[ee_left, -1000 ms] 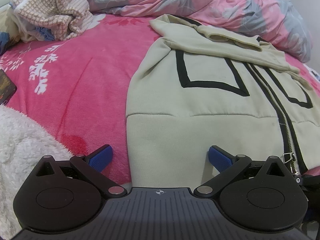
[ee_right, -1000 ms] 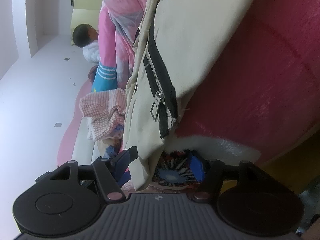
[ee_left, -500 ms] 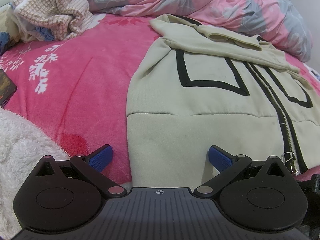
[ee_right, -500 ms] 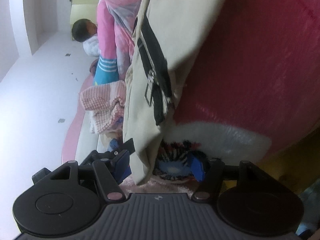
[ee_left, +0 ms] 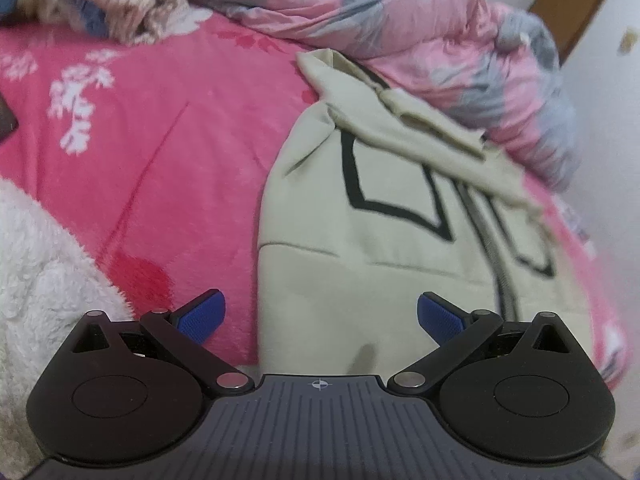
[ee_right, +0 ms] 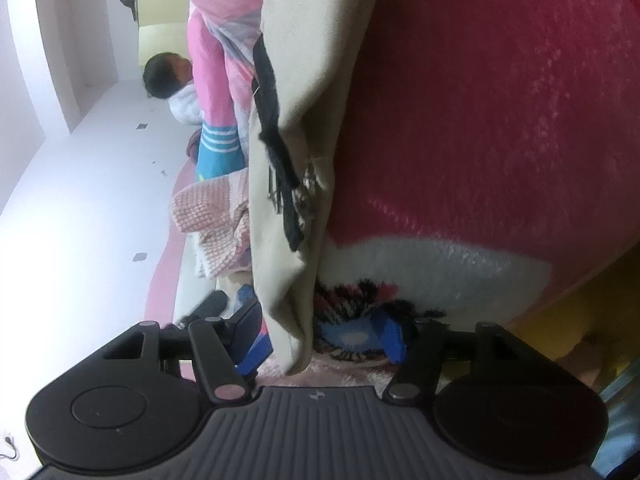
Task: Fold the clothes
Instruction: 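Carry the lifted zipper side over the hoodie body with the right gripper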
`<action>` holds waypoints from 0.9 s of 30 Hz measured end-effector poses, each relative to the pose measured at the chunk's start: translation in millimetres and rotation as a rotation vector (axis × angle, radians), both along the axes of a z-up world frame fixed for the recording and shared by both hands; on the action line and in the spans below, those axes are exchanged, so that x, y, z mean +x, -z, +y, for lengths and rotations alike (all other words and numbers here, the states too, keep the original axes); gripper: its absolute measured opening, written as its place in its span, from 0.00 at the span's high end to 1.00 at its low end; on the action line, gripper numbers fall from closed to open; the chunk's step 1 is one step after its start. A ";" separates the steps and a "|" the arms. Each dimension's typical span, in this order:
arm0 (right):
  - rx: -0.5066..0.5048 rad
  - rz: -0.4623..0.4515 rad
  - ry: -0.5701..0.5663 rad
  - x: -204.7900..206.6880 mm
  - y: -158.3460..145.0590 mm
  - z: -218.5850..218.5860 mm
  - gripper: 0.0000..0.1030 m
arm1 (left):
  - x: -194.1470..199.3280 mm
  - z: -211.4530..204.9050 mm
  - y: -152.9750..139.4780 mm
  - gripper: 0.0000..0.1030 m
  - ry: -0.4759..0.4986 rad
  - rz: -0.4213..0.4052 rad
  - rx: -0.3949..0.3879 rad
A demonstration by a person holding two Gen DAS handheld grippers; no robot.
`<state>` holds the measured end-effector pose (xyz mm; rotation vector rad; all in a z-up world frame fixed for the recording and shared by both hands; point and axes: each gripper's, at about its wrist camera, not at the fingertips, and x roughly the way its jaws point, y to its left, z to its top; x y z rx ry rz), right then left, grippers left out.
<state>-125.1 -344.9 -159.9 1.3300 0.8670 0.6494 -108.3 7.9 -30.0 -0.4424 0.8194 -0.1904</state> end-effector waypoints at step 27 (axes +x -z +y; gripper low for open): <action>0.098 -0.067 -0.047 9.7 -21.3 5.6 0.29 | 14.4 12.7 14.6 0.00 0.052 0.100 -0.253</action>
